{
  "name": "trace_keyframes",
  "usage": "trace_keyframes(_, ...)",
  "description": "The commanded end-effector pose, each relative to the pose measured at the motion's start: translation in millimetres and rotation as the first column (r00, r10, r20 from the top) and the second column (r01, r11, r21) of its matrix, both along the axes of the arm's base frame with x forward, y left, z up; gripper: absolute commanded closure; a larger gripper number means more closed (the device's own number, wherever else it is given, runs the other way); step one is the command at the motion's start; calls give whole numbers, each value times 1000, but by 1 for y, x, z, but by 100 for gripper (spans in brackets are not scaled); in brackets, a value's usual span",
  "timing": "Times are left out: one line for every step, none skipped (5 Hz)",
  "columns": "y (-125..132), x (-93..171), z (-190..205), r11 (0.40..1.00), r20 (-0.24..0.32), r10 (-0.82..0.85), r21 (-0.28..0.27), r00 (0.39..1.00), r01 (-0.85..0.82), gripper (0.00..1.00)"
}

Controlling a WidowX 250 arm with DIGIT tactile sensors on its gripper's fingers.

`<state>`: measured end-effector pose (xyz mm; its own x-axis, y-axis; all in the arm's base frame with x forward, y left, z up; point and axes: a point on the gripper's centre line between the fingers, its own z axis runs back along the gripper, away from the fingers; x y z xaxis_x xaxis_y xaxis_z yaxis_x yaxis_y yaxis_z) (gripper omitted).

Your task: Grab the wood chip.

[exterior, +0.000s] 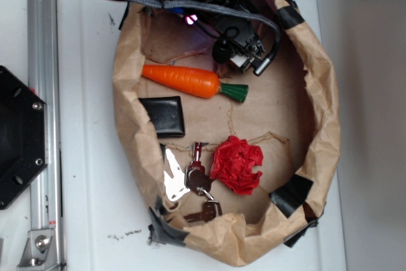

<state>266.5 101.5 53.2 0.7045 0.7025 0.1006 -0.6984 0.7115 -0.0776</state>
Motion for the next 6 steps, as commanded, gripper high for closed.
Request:
trace_keyframes(23, -4, 18, 999, 58, 27, 30, 998, -28, 0)
trace_keyframes(23, -4, 18, 999, 58, 27, 30, 998, -28, 0)
trace_keyframes(23, -4, 18, 999, 58, 27, 30, 998, -28, 0)
trace_keyframes(3, 7, 22, 998, 86, 54, 34, 995, -57, 0)
trace_keyframes(-11, 10, 24, 998, 91, 47, 33, 995, -50, 0)
trace_keyframes(-22, 22, 16, 995, 99, 99, 22, 990, -102, 0)
